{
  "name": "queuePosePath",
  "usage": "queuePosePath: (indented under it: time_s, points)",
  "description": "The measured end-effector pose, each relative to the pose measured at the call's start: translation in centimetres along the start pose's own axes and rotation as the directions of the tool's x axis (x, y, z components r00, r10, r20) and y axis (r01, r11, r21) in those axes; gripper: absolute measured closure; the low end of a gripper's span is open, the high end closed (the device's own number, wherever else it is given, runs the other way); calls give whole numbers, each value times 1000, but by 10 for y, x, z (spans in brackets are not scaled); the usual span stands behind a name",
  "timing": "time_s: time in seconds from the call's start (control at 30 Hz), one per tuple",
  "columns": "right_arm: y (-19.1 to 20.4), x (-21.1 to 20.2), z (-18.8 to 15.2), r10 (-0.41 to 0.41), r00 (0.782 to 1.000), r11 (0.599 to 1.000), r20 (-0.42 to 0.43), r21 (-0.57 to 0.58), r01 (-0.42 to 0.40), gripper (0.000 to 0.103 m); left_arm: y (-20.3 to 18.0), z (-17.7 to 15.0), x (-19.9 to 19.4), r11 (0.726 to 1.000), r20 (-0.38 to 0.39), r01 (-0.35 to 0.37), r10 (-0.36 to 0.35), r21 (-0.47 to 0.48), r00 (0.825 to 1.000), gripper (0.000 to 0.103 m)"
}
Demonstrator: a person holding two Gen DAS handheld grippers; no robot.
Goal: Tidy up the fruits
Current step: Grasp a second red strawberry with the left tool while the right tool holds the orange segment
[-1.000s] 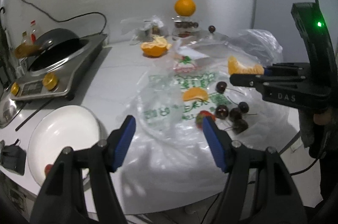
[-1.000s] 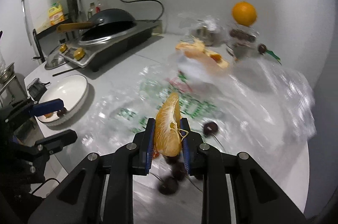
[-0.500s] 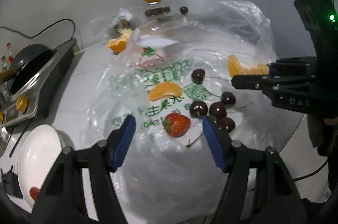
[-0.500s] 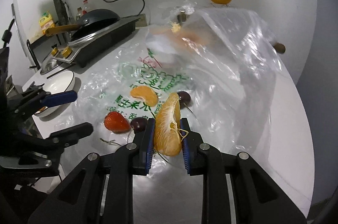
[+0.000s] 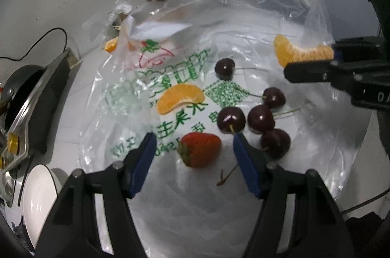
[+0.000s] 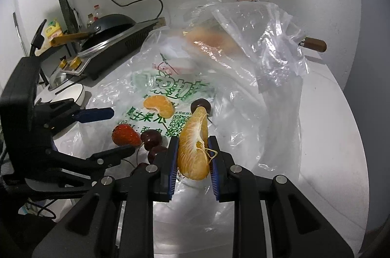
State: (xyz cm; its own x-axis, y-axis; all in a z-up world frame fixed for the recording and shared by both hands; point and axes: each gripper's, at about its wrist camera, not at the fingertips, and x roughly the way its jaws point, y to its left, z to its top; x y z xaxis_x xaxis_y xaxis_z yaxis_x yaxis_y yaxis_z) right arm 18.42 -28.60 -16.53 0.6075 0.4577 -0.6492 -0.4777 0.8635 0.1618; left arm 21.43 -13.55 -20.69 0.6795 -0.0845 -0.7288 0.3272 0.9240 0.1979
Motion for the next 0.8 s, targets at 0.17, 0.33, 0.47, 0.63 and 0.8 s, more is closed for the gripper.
queuePosePath:
  time_s: [0.17,0.33,0.47,0.63,0.8]
  points:
    - [-4,1,0,4,1000,1000,0,16,-4,78,2,0,12,999,-34,31,-31,8,999,54]
    - [-2,3,-2,-2,1000,1000,-3,19,2,78,4,0,16,998,-40,63,-63,-1,997,63]
    - [0,3,0,-8,1000,1000,-2,20,8,78,4,0,15,998,-37,70,-70,2,997,65]
    - [4,-2,1,-17,1000,1000,9,10,17,78,7,-2,4,997,-14,74,-74,-11,997,65]
    - [12,-8,4,-21,1000,1000,19,-6,21,78,12,-1,-12,997,22,72,-71,-21,997,65]
